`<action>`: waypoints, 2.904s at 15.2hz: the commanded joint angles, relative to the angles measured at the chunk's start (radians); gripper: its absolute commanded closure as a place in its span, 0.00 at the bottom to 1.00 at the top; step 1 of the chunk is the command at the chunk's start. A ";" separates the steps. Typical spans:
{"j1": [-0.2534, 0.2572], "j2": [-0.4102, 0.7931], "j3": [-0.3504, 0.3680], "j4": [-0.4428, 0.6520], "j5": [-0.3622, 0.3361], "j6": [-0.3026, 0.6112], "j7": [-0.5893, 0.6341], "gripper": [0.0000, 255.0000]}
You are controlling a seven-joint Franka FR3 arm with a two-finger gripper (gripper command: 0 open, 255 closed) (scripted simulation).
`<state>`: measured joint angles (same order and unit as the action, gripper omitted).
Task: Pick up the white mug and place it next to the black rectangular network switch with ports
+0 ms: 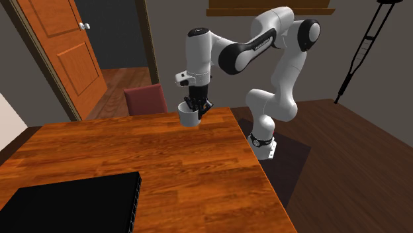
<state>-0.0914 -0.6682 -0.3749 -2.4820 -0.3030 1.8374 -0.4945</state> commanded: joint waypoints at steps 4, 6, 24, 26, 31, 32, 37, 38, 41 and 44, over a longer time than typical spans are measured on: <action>0.005 -0.006 0.016 0.066 0.014 -0.072 -0.005 1.00; 0.007 -0.005 0.021 0.092 0.018 -0.098 -0.007 1.00; 0.093 0.275 0.076 0.420 0.126 -0.161 0.053 1.00; 0.108 0.345 0.082 0.480 0.148 -0.155 0.066 1.00; 0.138 0.524 0.095 0.655 0.201 -0.159 0.090 1.00; 0.143 0.561 0.097 0.695 0.211 -0.163 0.094 1.00; 0.156 0.757 0.108 0.923 0.264 -0.204 0.111 1.00; 0.157 0.799 0.111 0.977 0.275 -0.217 0.114 1.00; 0.153 0.935 0.118 1.159 0.308 -0.268 0.122 1.00; 0.154 0.953 0.121 1.157 0.312 -0.249 0.126 1.00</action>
<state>0.0604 0.2791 -0.2556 -1.3209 0.0077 1.5783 -0.3717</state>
